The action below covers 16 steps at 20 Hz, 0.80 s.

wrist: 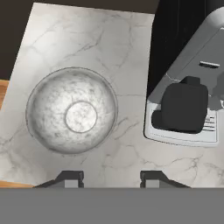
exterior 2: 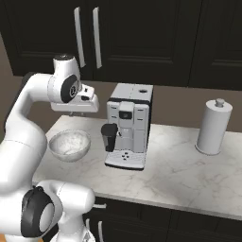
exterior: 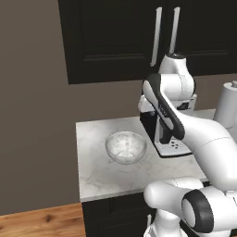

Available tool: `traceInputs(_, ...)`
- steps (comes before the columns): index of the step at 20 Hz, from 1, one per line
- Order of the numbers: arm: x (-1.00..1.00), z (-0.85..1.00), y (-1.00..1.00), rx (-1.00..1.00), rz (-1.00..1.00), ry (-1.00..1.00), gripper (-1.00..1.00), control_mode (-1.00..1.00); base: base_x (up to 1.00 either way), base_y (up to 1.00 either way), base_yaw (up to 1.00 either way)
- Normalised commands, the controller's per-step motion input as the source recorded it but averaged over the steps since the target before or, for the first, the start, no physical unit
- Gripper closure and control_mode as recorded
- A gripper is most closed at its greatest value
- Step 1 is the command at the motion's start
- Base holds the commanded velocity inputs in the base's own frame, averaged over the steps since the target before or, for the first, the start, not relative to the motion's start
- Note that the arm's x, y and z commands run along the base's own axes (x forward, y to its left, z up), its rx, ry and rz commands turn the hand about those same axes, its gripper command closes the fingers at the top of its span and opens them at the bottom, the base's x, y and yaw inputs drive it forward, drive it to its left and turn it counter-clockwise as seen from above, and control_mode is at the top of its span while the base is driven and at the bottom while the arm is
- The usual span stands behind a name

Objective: Open the cabinet and setup a tea strainer by placing it in the bowl upright.

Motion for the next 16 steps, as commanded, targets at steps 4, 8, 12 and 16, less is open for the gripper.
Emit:
traceInputs(4, 0.06, 0.00, -0.22, 0.07, -0.03, -0.01, -1.00, -1.00, 0.00, 0.00, 0.00)
traceInputs(8, 0.04, 0.63, -0.02, 0.08, -0.21, -0.15, -1.00, -1.00, 0.00, 0.00, 0.00)
traceInputs(12, 0.00, 1.00, 0.00, 0.04, -0.20, -0.36, -1.00, -1.00, 0.00, 0.00, 0.00)
traceInputs(16, 0.00, 1.00, 0.00, 0.00, -0.19, -0.43, -1.00, -1.00, 0.00, 0.00, 0.00)
